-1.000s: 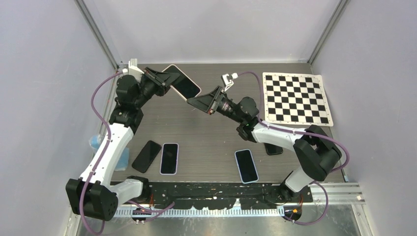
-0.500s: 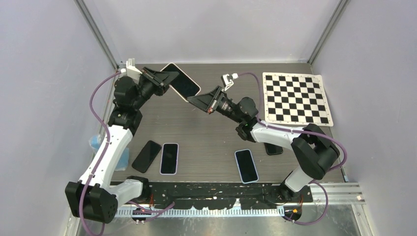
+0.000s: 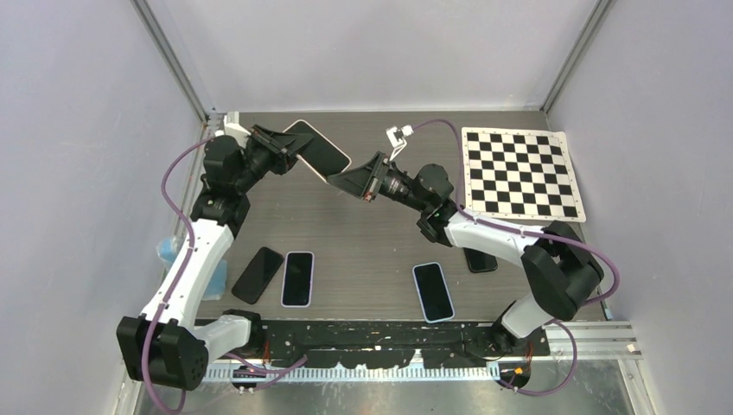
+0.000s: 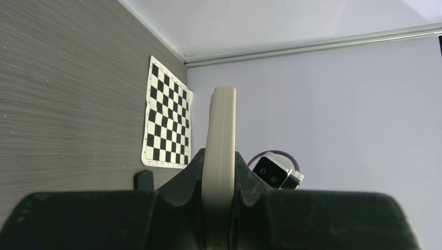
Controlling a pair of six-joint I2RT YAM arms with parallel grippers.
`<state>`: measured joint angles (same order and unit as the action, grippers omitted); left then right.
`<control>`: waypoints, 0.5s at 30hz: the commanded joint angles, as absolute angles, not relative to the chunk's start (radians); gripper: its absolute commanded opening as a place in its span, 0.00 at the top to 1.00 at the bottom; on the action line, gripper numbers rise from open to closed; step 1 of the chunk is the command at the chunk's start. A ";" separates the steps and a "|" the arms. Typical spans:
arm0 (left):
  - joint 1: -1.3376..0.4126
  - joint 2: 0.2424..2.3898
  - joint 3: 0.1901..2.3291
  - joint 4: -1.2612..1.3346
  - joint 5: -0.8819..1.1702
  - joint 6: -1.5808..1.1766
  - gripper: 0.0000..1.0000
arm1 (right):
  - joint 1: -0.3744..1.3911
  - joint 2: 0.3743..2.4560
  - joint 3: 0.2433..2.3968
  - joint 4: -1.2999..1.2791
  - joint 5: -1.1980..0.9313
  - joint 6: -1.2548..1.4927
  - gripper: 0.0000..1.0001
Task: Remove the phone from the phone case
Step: Remove the phone case from the phone.
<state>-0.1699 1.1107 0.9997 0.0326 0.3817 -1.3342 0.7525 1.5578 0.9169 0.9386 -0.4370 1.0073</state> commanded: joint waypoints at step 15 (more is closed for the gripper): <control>-0.189 1.097 1.089 -0.068 0.443 -1.389 1.00 | 0.787 1.489 0.988 0.421 -0.353 0.449 0.53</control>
<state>-0.1684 1.1137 1.0092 -0.0879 0.3599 -1.3437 0.7788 1.4837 0.9810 0.5941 -0.4236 0.6506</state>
